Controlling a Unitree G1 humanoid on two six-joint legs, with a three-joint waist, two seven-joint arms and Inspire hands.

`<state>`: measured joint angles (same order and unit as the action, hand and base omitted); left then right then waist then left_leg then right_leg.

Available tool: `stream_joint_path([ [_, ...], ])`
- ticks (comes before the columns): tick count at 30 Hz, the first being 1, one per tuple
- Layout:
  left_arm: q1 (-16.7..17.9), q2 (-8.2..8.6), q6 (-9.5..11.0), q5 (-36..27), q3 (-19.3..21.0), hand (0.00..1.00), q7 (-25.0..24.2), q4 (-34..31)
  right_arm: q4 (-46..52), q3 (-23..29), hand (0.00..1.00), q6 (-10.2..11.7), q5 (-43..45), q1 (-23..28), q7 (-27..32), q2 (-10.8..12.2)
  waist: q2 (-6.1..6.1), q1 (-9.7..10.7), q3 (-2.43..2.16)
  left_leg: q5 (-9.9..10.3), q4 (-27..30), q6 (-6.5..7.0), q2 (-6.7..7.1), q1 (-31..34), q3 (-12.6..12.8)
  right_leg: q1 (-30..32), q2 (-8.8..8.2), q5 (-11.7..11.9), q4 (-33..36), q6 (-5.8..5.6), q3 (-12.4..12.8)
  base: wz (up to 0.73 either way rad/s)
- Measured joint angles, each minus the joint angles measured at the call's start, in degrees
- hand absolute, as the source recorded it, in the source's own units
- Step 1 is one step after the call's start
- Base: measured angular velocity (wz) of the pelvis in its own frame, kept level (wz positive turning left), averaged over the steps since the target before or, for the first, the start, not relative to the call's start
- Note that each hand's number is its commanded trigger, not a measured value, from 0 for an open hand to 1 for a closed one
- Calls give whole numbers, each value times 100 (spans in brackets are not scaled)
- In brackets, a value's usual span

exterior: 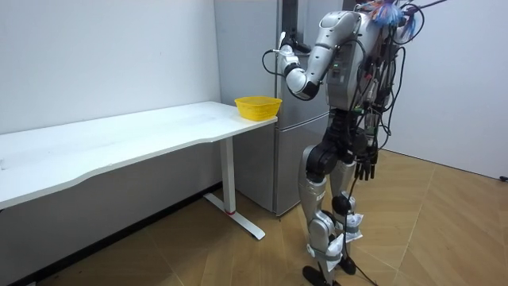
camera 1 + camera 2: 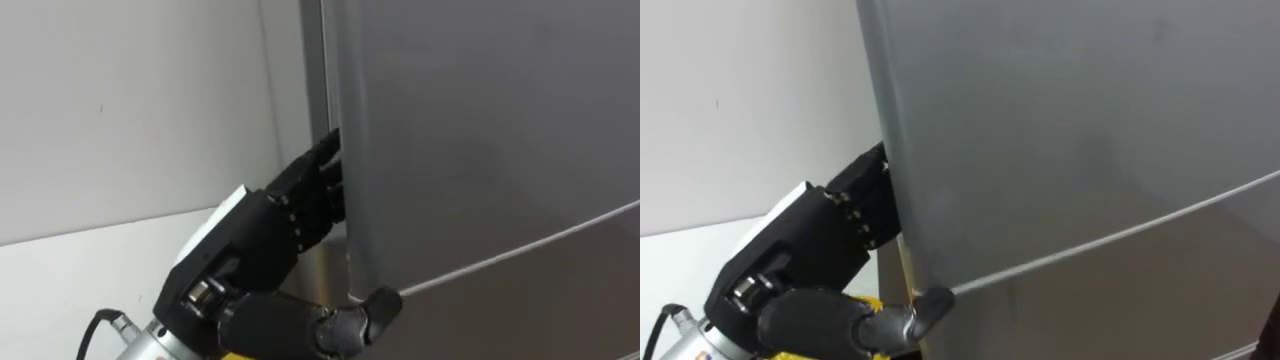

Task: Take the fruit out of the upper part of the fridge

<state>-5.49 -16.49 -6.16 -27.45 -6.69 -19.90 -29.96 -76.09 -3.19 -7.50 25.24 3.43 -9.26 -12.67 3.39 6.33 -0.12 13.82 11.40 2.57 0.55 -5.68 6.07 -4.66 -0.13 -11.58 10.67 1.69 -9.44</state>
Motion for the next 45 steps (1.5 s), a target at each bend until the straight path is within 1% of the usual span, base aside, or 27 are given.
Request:
stream_joint_path([
  [1,4,4,-4,7,-55,100,9,-2,0,1,0,0,0,-2,3,-1,1,-9,0,0,0,0,0,-2,1,-2,0,0,2,0,-5,4],
  [5,4,5,-36,12,-33,99,195,17,49,1,0,35,6,7,58,-13,17,8,-10,0,2,0,-3,-4,3,-3,2,2,3,3,-4,0],
  [6,4,6,-37,12,-35,76,198,17,49,1,0,36,6,10,57,-16,16,8,-10,0,2,0,-3,-3,4,-3,3,2,3,3,-4,0],
  [7,4,6,-37,12,-37,46,202,21,47,-2,0,38,6,13,67,-20,16,15,-9,0,2,0,-4,-3,9,-5,3,2,2,3,-6,0],
  [8,4,6,-37,12,-39,0,211,27,44,-3,0,42,6,14,95,-23,15,22,-9,0,2,0,-4,-5,13,-10,2,2,2,3,-7,0],
  [12,4,7,-37,6,-44,0,218,30,39,-2,0,48,6,16,117,-30,1,31,0,0,0,0,-5,-21,53,-18,1,2,-3,3,2,-1],
  [15,4,7,-35,0,-53,0,130,29,39,-1,0,47,6,18,117,-32,-11,33,9,0,-10,0,-15,-66,176,-36,2,1,-4,2,34,-7],
  [20,4,5,-32,-6,-81,0,-11,29,41,6,0,47,4,45,122,-32,-42,35,29,0,-11,0,-13,-95,203,-35,6,7,0,-7,95,-3],
  [23,4,5,-32,-11,-90,0,-54,29,36,6,0,48,-2,51,118,-31,-43,35,30,0,-9,0,-18,-105,319,-20,5,13,-1,-18,133,-3],
  [28,4,21,-32,-9,-151,0,-115,29,11,8,0,47,-45,56,120,-30,-50,44,34,0,-12,0,-15,-96,338,-19,0,21,-6,-31,147,0],
  [36,0,31,5,-219,-262,0,-138,10,-19,8,0,54,-68,54,282,-29,-30,176,28,3,-95,5,-18,-87,309,48,12,27,-3,-38,143,1],
  [38,-5,35,50,-321,-302,0,-208,7,-12,23,0,54,-55,43,273,-30,-16,291,20,5,-116,8,-17,-70,317,72,13,31,1,-43,157,0],
  [39,-7,28,50,-395,-328,0,-221,7,-11,23,0,52,-55,45,266,-30,-5,308,12,6,-116,9,-17,-65,320,74,15,37,4,-44,162,0],
  [40,-29,16,58,-473,-394,0,-253,6,-19,18,0,46,-56,56,257,-33,17,341,-1,9,-115,15,-17,-48,323,69,16,52,0,-49,164,0],
  [42,-199,19,65,-490,-521,0,-326,7,-28,7,0,42,-64,64,225,-33,24,377,2,10,-113,19,-14,-20,333,73,13,60,2,-55,172,0],
  [43,-317,25,75,-486,-632,0,-368,8,-28,7,0,44,-71,55,212,-33,33,434,1,10,-86,20,-13,0,345,78,9,64,3,-57,183,-6],
  [45,-475,50,75,-486,-810,0,-463,8,-26,7,0,47,-83,47,208,-45,39,473,6,9,-71,20,-13,-5,414,82,9,64,2,-58,235,-14],
])
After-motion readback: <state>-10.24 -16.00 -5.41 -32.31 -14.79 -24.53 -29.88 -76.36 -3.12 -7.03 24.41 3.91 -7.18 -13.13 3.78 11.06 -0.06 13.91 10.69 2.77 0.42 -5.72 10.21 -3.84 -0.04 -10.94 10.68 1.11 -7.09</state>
